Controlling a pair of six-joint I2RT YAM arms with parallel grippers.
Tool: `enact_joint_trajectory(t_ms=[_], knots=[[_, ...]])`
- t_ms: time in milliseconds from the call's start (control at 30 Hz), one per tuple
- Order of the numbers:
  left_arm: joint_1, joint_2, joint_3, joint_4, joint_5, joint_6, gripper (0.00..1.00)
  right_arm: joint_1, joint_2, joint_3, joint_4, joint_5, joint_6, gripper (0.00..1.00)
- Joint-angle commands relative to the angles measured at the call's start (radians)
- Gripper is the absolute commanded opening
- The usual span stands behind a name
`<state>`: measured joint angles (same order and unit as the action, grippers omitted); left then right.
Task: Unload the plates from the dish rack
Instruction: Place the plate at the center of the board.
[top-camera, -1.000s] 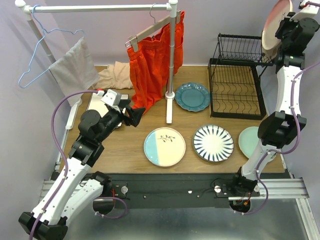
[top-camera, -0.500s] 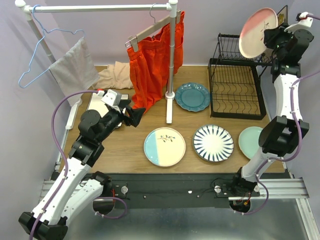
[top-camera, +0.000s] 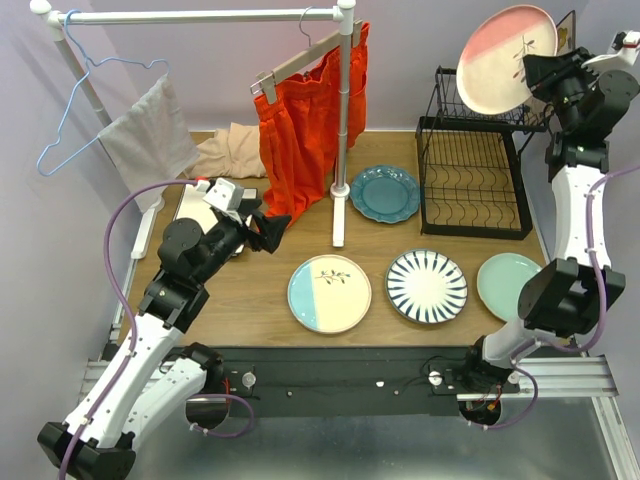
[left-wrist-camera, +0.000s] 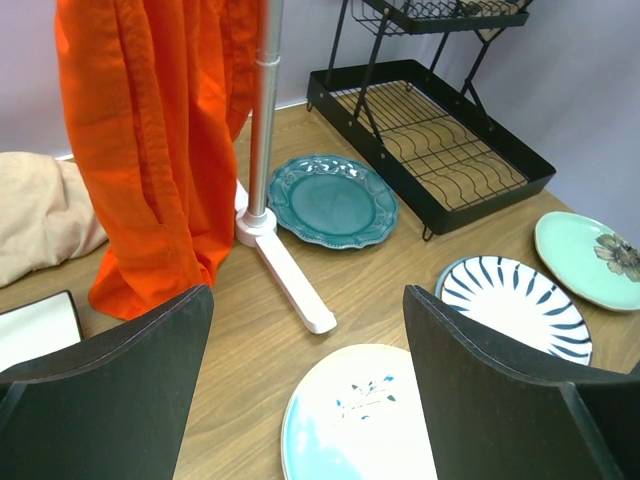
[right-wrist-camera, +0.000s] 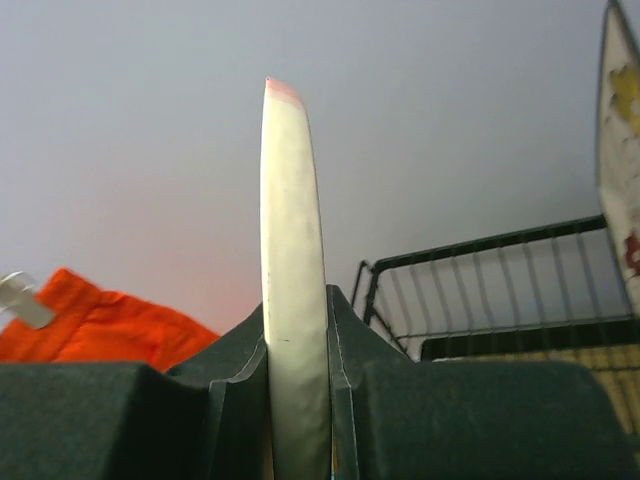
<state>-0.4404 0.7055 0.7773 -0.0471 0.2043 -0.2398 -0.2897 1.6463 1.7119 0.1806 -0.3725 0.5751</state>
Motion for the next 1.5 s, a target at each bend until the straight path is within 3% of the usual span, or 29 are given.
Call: enact_joint_trajectory(t_ms=[0,400,600,733,1033,1300,1467], knots=[[0.005,-0.003,-0.001,0.000,-0.039,0.005,0.86,0.015,-0.157,-0.092,0.138,-0.071,0.179,0.01],[0.005,-0.017,-0.003,0.003,-0.037,0.000,0.86,0.081,-0.511,-0.509,0.020,-0.244,0.339,0.01],[0.005,-0.014,-0.004,0.004,-0.032,0.000,0.86,0.133,-0.689,-0.708,-0.098,-0.310,0.321,0.01],[0.005,-0.008,-0.001,0.006,-0.023,-0.001,0.86,0.214,-0.721,-0.825,-0.177,-0.342,0.275,0.01],[0.006,-0.008,-0.003,0.004,-0.034,0.000,0.86,0.483,-0.672,-1.000,-0.195,-0.324,0.232,0.01],[0.006,0.000,-0.003,0.001,-0.036,0.004,0.86,0.724,-0.545,-1.028,-0.015,-0.286,0.281,0.01],[0.006,-0.003,-0.003,0.001,-0.046,0.004,0.86,0.773,-0.454,-1.060,0.060,-0.269,0.307,0.01]])
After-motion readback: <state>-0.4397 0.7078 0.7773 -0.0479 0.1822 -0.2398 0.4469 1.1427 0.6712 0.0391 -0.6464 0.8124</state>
